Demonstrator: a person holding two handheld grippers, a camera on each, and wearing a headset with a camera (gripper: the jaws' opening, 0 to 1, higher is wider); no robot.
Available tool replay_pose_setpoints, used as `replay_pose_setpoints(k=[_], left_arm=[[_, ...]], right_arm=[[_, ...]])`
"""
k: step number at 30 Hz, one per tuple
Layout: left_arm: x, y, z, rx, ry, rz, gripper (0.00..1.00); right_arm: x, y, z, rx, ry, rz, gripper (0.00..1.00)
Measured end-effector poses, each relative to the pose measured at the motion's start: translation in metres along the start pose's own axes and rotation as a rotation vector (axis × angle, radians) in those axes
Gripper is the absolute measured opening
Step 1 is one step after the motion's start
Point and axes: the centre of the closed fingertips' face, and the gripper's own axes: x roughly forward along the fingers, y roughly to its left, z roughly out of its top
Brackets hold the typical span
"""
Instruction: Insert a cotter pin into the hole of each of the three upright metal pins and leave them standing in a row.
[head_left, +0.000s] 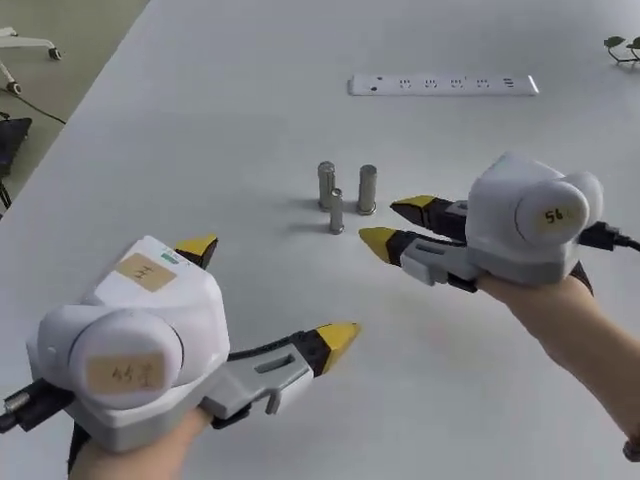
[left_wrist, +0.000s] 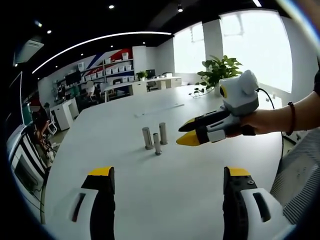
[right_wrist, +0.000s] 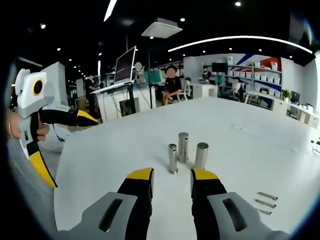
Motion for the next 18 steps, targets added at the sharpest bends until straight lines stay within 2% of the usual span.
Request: replay_pose_setpoints(k=[6,8,12,14,18], left_arm=[[0.003,0.007,-0.002,-0.006,0.000,0.009,0.90],[0.004,0.009,-0.003,-0.012,0.003,0.012,0.89],[0.006,0.009,-0.005,-0.019,0.007,0.009,0.89],[0.006,0.008,-0.006,-0.019,0.009,0.006,0.89],[0.008,0.007,-0.008,-0.020,0.016,0.003,0.89]], right_arm=[[0.023,0.000,0.003,0.017,-0.019,0.019,0.22],[0.032,-0.006,0.003,0.022,-0.023,0.024,0.21],[0.044,-0.004,0.002,0.031,-0.030,0.044,0.20],[0.050,-0.008,-0.001,0.029,-0.025,0.044,0.20],[0.057,-0.004,-0.003,0.044,-0.024,0.053,0.18]])
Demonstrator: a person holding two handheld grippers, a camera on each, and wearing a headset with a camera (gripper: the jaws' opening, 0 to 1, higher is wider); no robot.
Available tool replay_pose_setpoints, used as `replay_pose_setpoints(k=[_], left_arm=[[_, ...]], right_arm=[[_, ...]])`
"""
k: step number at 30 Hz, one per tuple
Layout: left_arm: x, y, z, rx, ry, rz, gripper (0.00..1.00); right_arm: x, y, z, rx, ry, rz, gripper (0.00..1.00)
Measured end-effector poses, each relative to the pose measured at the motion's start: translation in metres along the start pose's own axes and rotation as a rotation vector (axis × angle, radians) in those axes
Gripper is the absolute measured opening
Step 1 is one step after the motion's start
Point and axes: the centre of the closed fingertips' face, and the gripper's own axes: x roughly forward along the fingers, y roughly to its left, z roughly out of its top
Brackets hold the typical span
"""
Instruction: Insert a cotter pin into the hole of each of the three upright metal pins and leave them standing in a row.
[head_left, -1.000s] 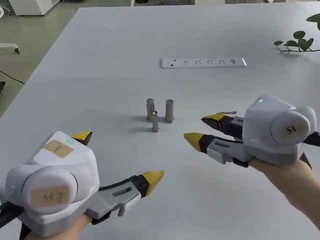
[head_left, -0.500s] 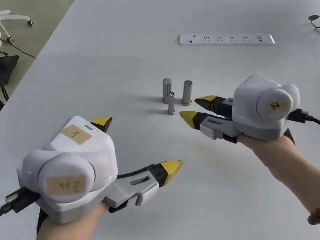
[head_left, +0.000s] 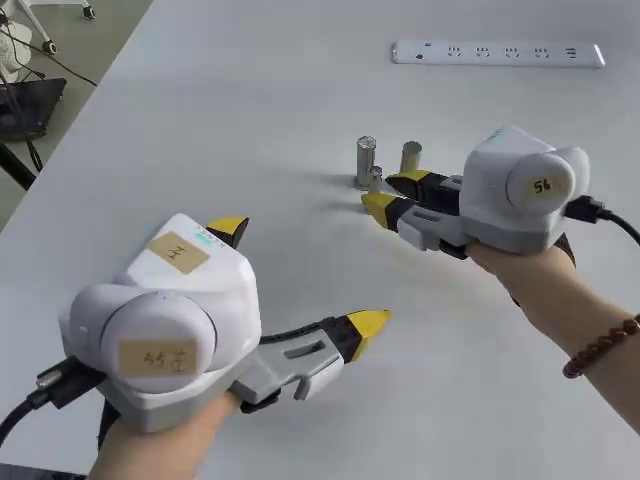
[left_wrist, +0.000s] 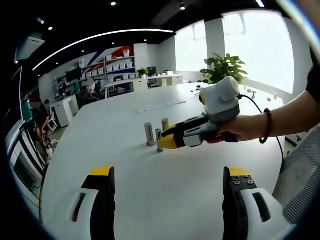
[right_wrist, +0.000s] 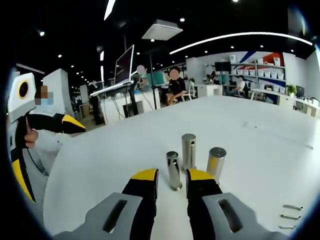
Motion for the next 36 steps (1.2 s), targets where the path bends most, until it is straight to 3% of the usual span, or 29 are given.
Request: replay_pose_setpoints(k=[7,12,21,36], left_arm=[[0.001,0.004,-0.004,-0.010,0.012,0.011,0.88],[0.001,0.005,-0.006,-0.009,0.018,0.015,0.88],[0.002,0.004,-0.006,-0.005,0.021,0.011,0.87],[0.003,0.000,-0.002,0.015,0.011,0.003,0.87]], right_arm=[[0.007,0.002,-0.002,0.032,-0.013,0.009,0.12],[0.009,0.003,-0.001,0.005,-0.012,0.011,0.06],[0.008,0.001,-0.002,-0.069,-0.001,0.031,0.04],[-0.008,0.014,-0.011,-0.136,0.039,0.127,0.04]])
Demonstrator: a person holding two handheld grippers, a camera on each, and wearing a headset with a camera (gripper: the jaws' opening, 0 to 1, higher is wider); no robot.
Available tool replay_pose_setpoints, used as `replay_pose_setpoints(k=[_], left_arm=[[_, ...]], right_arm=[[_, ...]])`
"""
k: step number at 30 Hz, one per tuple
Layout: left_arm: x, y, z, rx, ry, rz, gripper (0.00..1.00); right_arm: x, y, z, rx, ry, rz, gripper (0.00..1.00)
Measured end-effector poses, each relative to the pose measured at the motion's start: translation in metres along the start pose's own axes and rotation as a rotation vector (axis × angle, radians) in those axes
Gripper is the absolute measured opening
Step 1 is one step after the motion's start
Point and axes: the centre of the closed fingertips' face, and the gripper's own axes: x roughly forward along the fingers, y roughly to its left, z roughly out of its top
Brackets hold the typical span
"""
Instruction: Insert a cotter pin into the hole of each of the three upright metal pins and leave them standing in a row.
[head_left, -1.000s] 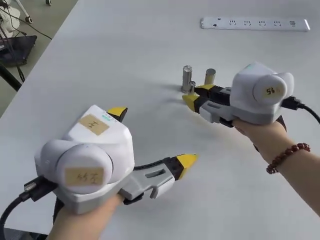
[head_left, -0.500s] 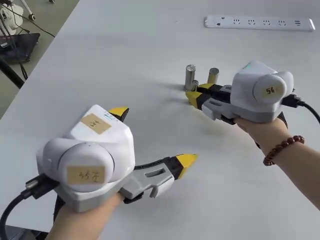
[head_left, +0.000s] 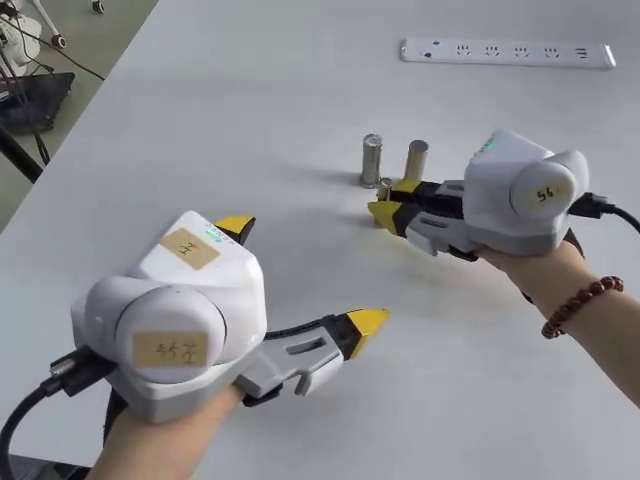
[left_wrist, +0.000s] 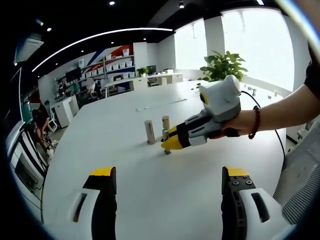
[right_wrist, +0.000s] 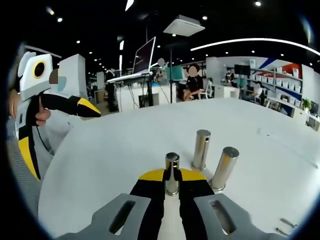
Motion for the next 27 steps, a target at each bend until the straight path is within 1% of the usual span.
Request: replay_pose_setpoints(k=[2,4,8,10,14,19,22,26,27], left_arm=[[0.000,-0.001,0.000,0.000,-0.002,-0.004,0.87],[0.000,-0.002,0.001,0.000,-0.005,-0.009,0.87],[0.000,-0.005,0.001,0.002,-0.007,-0.020,0.87],[0.001,-0.006,0.002,0.002,-0.008,-0.023,0.87],[0.000,-0.006,0.001,0.007,-0.006,-0.024,0.87],[0.001,-0.006,0.000,0.005,-0.005,-0.026,0.87],[0.001,-0.006,0.000,0.007,-0.001,-0.027,0.87],[0.001,-0.007,-0.001,0.009,0.002,-0.030,0.86],[0.001,-0.007,-0.002,0.009,0.003,-0.030,0.86]], right_arm=[[-0.004,0.004,0.001,0.001,-0.010,0.020,0.04],[-0.007,0.005,-0.001,-0.004,-0.009,0.035,0.04],[-0.012,0.012,-0.001,-0.003,-0.007,0.074,0.04],[-0.015,0.014,-0.002,-0.013,-0.004,0.080,0.04],[-0.019,0.019,-0.004,-0.008,0.003,0.107,0.04],[-0.024,0.026,-0.007,-0.036,0.015,0.136,0.04],[-0.025,0.028,-0.009,-0.044,0.014,0.147,0.04],[-0.026,0.026,-0.012,-0.040,0.011,0.159,0.04],[-0.027,0.027,-0.012,-0.060,0.015,0.164,0.04]])
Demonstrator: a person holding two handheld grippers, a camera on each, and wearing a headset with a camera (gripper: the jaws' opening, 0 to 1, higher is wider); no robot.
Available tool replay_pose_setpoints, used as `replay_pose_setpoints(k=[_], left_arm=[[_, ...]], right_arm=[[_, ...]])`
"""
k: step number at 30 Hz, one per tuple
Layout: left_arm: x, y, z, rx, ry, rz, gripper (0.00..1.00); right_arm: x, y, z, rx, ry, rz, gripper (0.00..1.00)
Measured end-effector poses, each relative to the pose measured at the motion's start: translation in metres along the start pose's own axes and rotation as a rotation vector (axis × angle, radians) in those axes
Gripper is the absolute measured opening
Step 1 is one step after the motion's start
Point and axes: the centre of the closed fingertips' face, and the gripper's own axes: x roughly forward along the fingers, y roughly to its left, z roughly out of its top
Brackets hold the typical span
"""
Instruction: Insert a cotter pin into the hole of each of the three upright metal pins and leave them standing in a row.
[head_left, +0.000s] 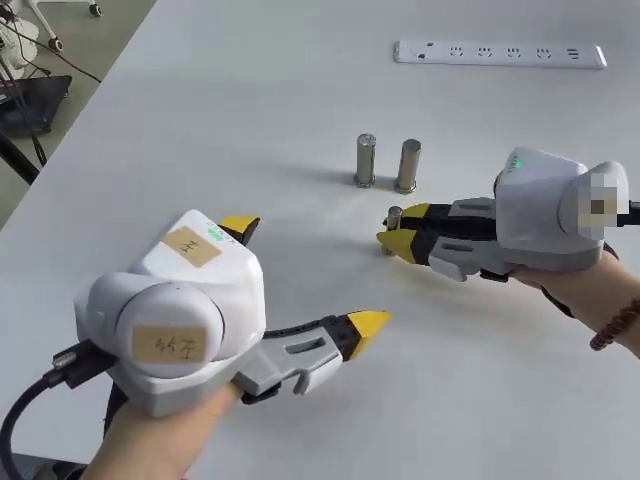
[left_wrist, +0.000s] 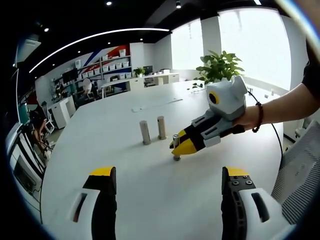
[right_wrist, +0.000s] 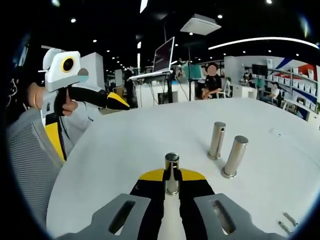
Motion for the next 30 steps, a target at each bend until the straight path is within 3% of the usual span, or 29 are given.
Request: replay_pose_setpoints(k=[16,21,30], left_arm=[[0.000,-0.002,0.000,0.009,0.004,-0.004,0.85],[0.000,-0.003,0.000,0.009,0.003,-0.005,0.85],[0.000,-0.004,0.002,0.004,-0.001,-0.011,0.87]], right_arm=[[-0.003,0.001,0.001,0.001,-0.001,-0.011,0.05],[-0.004,-0.001,0.001,0.009,-0.004,-0.014,0.10],[-0.019,-0.001,0.003,0.012,0.013,-0.041,0.15]])
